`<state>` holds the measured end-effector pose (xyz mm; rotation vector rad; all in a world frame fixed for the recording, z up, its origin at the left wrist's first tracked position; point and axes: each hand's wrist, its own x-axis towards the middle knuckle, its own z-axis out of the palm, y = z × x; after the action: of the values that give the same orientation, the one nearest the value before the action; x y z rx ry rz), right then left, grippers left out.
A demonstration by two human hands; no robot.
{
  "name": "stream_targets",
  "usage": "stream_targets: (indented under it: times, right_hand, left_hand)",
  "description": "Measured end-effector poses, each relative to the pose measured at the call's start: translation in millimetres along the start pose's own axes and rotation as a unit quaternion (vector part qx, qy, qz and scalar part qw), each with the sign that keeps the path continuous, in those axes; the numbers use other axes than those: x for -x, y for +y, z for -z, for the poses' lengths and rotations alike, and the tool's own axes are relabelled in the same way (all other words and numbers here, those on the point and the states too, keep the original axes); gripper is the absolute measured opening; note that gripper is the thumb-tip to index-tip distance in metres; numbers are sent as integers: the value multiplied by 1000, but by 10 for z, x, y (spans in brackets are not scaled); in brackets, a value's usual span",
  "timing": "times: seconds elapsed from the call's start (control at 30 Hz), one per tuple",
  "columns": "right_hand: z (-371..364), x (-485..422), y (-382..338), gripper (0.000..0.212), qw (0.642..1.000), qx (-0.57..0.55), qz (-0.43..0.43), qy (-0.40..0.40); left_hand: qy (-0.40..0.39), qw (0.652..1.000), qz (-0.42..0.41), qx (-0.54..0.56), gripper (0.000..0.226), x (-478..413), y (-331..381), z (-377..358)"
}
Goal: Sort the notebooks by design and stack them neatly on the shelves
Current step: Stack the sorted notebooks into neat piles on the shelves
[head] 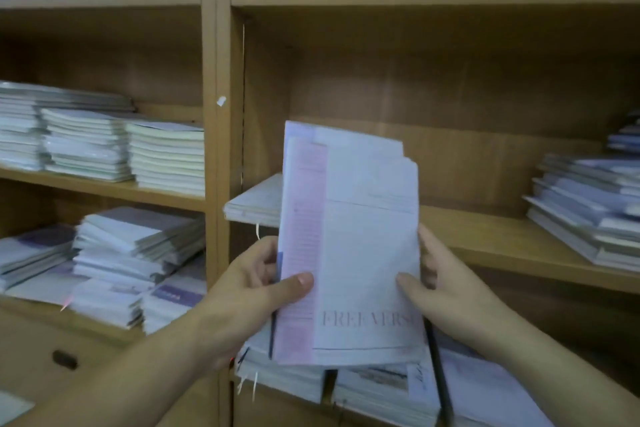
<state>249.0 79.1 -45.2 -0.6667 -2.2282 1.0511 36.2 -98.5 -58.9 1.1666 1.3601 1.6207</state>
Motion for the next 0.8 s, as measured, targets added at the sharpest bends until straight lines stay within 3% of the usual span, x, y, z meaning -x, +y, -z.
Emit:
stream_targets:
  times: [0.17,0.27,0.4,0.63,0.8]
  right_hand:
    - [-256,383,582,88,994,-5,-30,102]
    - [-379,493,865,83,985,42,-75,151]
    - [-407,546,1249,73,972,80,-120,184]
    - [-252,361,1791,74,966,94,-164,178]
    - [-262,312,2111,71,968,88,-166,166]
  left_hand:
    - [43,983,-44,-173,40,-40,-637,-167]
    - [85,959,-52,-264,41,-187,-1031,-318]
    - [100,950,-32,-294,33,-362,-1512,-540]
    - [122,932,-54,-337,60,-728,-1899,-913]
    - [122,926,-31,-355,59,-892,-2156,-1021]
